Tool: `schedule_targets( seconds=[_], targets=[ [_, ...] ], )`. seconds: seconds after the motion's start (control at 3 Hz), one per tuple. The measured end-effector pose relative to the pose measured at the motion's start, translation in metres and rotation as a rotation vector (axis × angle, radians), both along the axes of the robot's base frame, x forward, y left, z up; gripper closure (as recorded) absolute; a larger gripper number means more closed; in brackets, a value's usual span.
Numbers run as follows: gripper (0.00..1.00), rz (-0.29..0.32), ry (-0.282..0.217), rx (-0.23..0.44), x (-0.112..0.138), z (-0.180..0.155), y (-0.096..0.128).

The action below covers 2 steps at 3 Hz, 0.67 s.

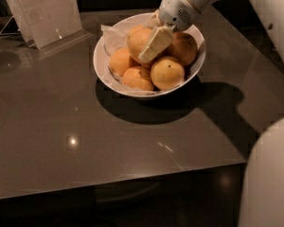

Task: Pick orange from white bowl

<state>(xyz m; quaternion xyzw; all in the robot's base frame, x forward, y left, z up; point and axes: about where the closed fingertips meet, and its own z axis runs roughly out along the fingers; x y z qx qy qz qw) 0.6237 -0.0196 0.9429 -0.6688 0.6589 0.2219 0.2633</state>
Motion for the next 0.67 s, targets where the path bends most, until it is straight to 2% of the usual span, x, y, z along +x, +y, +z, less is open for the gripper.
schedule_targets(
  seconds=[0.33,0.67],
  targets=[
    [1.00,0.004,-0.075,0.199,-0.0069,0.0147,-0.0201],
    [1.00,0.002,-0.100,0.252,-0.0105,0.0205,-0.0259]
  ],
)
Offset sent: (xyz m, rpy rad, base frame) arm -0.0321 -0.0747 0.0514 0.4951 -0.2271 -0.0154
